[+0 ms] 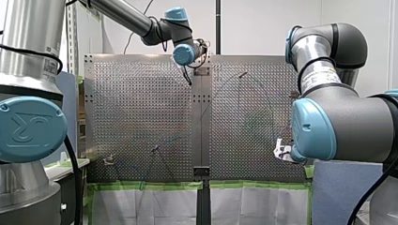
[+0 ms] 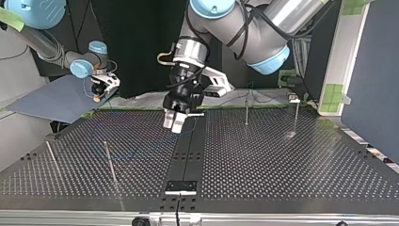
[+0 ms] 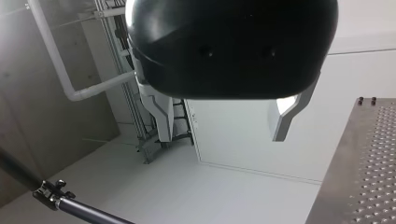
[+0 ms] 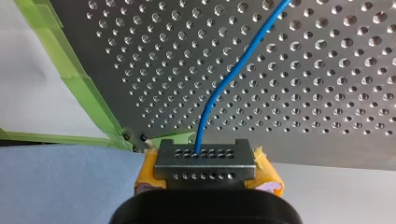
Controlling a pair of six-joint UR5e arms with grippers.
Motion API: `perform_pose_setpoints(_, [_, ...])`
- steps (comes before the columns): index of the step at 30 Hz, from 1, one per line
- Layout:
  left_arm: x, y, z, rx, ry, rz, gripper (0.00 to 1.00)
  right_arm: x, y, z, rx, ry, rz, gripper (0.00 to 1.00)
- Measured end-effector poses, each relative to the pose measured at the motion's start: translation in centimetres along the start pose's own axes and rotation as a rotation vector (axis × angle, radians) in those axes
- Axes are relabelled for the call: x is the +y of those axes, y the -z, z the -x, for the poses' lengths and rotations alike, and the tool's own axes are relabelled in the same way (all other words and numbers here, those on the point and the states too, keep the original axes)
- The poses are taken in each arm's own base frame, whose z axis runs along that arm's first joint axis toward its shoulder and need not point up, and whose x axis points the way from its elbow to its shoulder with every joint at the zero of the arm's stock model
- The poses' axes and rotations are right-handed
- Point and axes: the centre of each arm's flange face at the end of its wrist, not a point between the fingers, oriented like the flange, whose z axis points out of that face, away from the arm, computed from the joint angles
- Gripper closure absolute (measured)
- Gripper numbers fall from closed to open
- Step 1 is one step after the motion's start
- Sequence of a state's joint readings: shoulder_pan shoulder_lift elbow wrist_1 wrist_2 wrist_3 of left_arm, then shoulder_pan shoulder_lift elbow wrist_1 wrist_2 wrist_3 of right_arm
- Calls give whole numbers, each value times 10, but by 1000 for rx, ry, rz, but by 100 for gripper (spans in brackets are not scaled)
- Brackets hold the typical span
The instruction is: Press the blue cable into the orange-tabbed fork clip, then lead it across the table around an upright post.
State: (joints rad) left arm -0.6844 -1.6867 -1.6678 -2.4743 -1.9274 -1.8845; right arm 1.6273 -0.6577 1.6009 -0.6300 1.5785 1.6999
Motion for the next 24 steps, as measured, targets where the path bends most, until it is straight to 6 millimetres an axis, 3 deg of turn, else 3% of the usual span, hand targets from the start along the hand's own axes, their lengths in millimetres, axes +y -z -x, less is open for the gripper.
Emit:
perform_pose_setpoints(12, [22, 29, -32, 11, 41, -4, 0, -1, 0, 0, 0, 2, -2, 100])
perform_pose_setpoints(24, [49, 73, -65, 109, 1, 30, 0, -3, 0, 0, 0, 3, -6, 100])
